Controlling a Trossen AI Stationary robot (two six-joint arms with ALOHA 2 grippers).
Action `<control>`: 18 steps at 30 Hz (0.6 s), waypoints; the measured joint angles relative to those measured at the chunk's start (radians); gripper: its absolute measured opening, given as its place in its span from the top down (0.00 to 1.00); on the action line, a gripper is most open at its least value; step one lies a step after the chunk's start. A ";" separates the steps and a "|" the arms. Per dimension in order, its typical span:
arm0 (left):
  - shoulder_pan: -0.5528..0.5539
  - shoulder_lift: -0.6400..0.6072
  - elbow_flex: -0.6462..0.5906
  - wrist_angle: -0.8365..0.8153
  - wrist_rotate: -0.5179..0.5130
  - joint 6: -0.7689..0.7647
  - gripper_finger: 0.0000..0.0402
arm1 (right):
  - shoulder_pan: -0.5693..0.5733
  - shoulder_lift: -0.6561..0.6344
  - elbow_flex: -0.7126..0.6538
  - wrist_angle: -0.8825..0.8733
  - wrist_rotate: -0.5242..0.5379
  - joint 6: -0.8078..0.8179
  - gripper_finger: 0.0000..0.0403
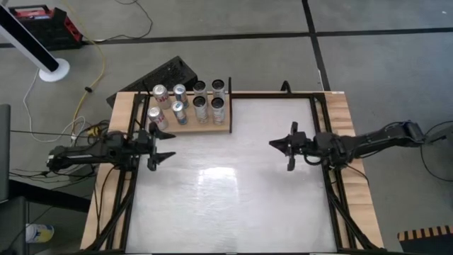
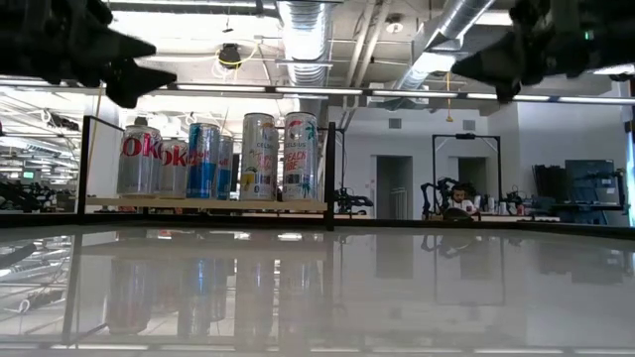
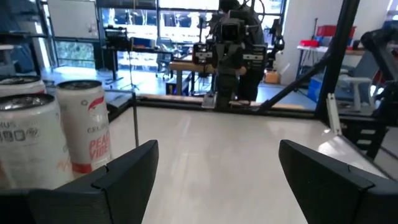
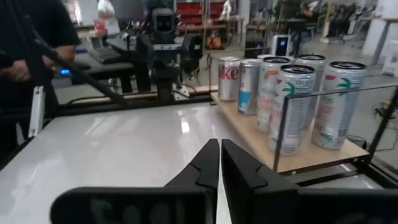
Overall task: Place canned beverage on shelf
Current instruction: Return to Home Position
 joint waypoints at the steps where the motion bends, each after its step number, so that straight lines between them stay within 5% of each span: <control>1: 0.000 0.000 -0.008 0.001 -0.004 0.007 0.21 | -0.008 -0.005 -0.022 0.031 0.000 0.000 0.89; 9: 0.000 0.000 -0.109 0.083 -0.027 -0.041 0.21 | -0.060 -0.008 -0.200 0.233 -0.001 0.062 0.97; 18: 0.000 0.000 -0.121 0.087 -0.030 -0.053 0.21 | -0.059 -0.008 -0.284 0.279 0.011 0.140 0.90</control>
